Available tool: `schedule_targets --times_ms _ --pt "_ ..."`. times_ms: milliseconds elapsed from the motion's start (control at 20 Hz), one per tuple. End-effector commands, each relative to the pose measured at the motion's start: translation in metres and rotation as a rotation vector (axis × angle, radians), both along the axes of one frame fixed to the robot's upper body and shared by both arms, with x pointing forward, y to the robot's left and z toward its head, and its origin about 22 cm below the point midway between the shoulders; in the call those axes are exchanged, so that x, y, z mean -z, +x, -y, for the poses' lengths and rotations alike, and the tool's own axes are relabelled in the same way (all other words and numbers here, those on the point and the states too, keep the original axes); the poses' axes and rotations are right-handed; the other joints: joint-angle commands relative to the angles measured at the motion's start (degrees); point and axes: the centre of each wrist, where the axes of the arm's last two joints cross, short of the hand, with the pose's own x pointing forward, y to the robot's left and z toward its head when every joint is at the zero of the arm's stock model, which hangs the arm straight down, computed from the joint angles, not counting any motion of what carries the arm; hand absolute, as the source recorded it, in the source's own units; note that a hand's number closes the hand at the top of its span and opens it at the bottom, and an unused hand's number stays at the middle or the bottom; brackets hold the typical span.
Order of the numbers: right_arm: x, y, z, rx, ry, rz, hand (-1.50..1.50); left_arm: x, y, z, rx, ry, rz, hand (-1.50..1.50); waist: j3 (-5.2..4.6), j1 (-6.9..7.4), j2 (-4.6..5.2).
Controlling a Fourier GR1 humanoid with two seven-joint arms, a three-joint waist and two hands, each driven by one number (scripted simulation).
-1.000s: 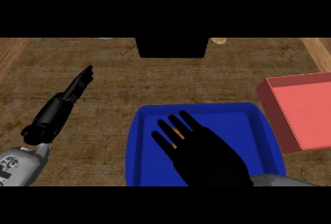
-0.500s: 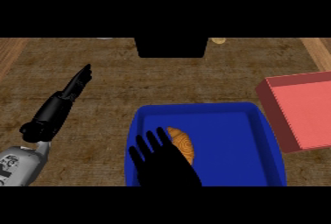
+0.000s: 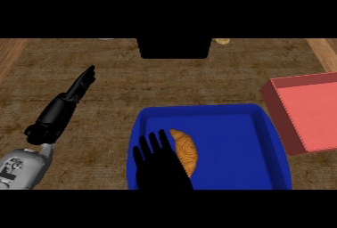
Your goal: Pick the croissant from the tray and place it in the cardboard box
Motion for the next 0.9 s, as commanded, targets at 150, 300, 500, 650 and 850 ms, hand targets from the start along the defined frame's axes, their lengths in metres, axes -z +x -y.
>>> schedule_targets --times_ms 150,300,500,650,850 --pt "0.012 0.009 0.001 0.063 -0.083 0.05 -1.5 0.002 0.008 0.013 0.015 0.008 -0.005 0.0 0.02 -0.07 0.1" --pt "0.014 0.004 0.0 0.084 -0.124 0.056 -1.5 0.003 0.002 0.001 0.009 -0.001 0.009 0.0 0.01 -0.02 0.06" --pt "0.025 0.025 0.013 0.114 -0.13 0.06 -1.5 0.002 -0.013 -0.004 0.006 -0.014 0.014 0.0 0.02 0.25 0.03" --pt "0.05 0.02 0.014 0.09 -0.13 0.071 -1.5 0.0 -0.019 -0.002 -0.003 0.013 0.0 0.0 0.03 0.37 0.04" --pt "0.053 0.028 -0.012 0.08 -0.102 0.04 -1.5 -0.009 0.014 0.004 0.017 -0.009 0.004 0.0 0.02 0.12 0.16"
